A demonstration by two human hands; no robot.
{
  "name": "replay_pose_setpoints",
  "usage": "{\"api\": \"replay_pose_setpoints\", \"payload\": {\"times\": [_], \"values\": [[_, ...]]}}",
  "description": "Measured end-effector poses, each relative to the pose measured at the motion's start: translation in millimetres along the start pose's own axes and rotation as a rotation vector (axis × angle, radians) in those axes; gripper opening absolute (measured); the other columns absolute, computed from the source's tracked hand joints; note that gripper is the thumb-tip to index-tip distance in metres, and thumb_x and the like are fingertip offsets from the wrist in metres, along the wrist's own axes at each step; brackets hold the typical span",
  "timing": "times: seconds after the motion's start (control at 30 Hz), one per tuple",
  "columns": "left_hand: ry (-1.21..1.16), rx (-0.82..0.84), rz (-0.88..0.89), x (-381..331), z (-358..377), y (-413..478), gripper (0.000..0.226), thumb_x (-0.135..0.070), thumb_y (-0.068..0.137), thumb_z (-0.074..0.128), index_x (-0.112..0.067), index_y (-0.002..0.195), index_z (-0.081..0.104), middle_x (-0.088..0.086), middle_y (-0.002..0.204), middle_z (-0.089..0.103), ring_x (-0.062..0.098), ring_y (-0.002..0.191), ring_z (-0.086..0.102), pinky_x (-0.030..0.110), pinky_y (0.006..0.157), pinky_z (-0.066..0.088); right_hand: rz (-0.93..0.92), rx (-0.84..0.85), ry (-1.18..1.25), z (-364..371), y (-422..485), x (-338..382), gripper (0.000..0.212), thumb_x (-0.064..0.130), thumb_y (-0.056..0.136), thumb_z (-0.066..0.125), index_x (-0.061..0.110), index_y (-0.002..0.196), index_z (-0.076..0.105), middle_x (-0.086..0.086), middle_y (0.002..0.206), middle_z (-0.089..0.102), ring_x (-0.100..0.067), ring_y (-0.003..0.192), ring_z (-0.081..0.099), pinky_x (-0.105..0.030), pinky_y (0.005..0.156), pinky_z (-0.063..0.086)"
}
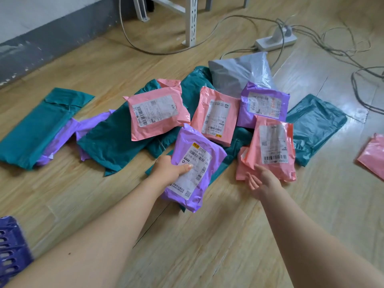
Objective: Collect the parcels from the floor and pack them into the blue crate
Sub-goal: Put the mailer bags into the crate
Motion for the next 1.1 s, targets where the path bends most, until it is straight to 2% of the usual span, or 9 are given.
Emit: {"api": "replay_pose_setpoints", "payload": {"times": [0.13, 0.2, 0.27, 0.43, 0.6, 0.8, 0.9, 1.03, 1.1], "values": [[-0.169, 0.029, -0.046, 2, 4, 3, 0.027, -0.015, 0.080, 0.074, -0.003, 0.103, 0.067, 0.010, 0.096, 0.069, 0.019, 0.075, 0.065, 0.028, 0.070, 0.054, -0.005, 0.022, 0.080, 8, 12, 8, 0.012, 0.022, 0.091, 0.060, 0.012, 0.089, 0.054, -0.005, 0.075, 0.054, -0.007, 0.022, 0.048, -0.013, 0.031, 0.042], [-0.209, 0.039, -0.064, 4, 6, 5, 0.035, -0.017, 0.080, 0.074, -0.001, 0.109, 0.064, 0.011, 0.101, 0.070, 0.023, 0.083, 0.067, 0.031, 0.072, 0.055, 0.000, 0.008, 0.116, 10, 16, 10, 0.010, 0.021, 0.093, 0.058, 0.014, 0.098, 0.053, -0.002, 0.073, 0.052, -0.007, 0.026, 0.047, -0.011, 0.029, 0.038], [-0.245, 0.056, -0.073, 3, 8, 6, 0.039, -0.017, 0.080, 0.074, -0.001, 0.113, 0.061, 0.013, 0.105, 0.069, 0.026, 0.089, 0.068, 0.034, 0.075, 0.056, 0.001, -0.009, 0.158, 11, 20, 10, 0.003, 0.017, 0.094, 0.055, 0.014, 0.092, 0.054, 0.001, 0.069, 0.050, -0.004, 0.024, 0.042, -0.010, 0.026, 0.033], [-0.281, 0.051, -0.069, 1, 6, 7, 0.040, -0.019, 0.079, 0.075, -0.001, 0.113, 0.062, 0.014, 0.106, 0.069, 0.028, 0.093, 0.068, 0.041, 0.083, 0.056, 0.003, -0.001, 0.280, 12, 17, 10, 0.019, 0.004, 0.090, 0.055, 0.012, 0.073, 0.051, 0.005, 0.030, 0.049, 0.000, 0.022, 0.043, -0.011, 0.029, 0.035], [-0.336, 0.045, -0.059, 0, 1, -2, 0.034, -0.014, 0.082, 0.072, 0.000, 0.112, 0.063, 0.015, 0.104, 0.069, 0.030, 0.093, 0.067, 0.041, 0.082, 0.055, -0.048, 0.063, 0.287, 14, -4, -1, 0.009, -0.006, 0.088, 0.050, 0.003, 0.086, 0.052, -0.004, 0.038, 0.059, -0.008, 0.036, 0.060, -0.017, 0.040, 0.051], [-0.336, -0.013, -0.033, 4, -28, -26, 0.032, -0.018, 0.080, 0.074, -0.004, 0.107, 0.065, 0.013, 0.100, 0.071, 0.029, 0.088, 0.069, 0.045, 0.081, 0.056, -0.084, 0.123, 0.203, 18, -26, -15, 0.016, -0.007, 0.088, 0.048, -0.001, 0.103, 0.052, -0.010, 0.049, 0.061, -0.012, 0.037, 0.060, -0.018, 0.036, 0.048], [-0.345, -0.038, -0.024, 5, -49, -46, 0.030, -0.018, 0.080, 0.074, -0.005, 0.106, 0.066, 0.013, 0.098, 0.072, 0.030, 0.088, 0.069, 0.048, 0.082, 0.056, -0.078, 0.133, 0.140, 20, -48, -21, 0.008, -0.003, 0.088, 0.051, 0.004, 0.091, 0.054, -0.006, 0.068, 0.054, -0.010, 0.054, 0.055, -0.016, 0.038, 0.045], [-0.385, -0.102, -0.008, 5, -84, -78, 0.032, -0.017, 0.080, 0.074, -0.004, 0.108, 0.064, 0.015, 0.102, 0.070, 0.032, 0.091, 0.068, 0.048, 0.081, 0.056, -0.137, 0.144, 0.035, 31, -82, -27, 0.018, 0.001, 0.086, 0.058, 0.011, 0.072, 0.054, 0.004, 0.036, 0.055, -0.003, 0.034, 0.052, -0.011, 0.034, 0.040], [-0.387, -0.140, 0.003, 7, -103, -96, 0.034, -0.018, 0.080, 0.074, -0.004, 0.109, 0.064, 0.015, 0.102, 0.070, 0.031, 0.090, 0.068, 0.048, 0.080, 0.056, -0.173, 0.155, -0.056, 37, -101, -32, 0.014, 0.003, 0.085, 0.061, 0.010, 0.073, 0.057, 0.004, 0.037, 0.056, -0.004, 0.035, 0.053, -0.012, 0.033, 0.040]]}}
Point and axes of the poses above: each hand's wrist, its own y-axis towards the middle knuckle, its own z-axis out of the palm, x = y × z, the point moved 5 cm from there along y, towards the middle knuckle
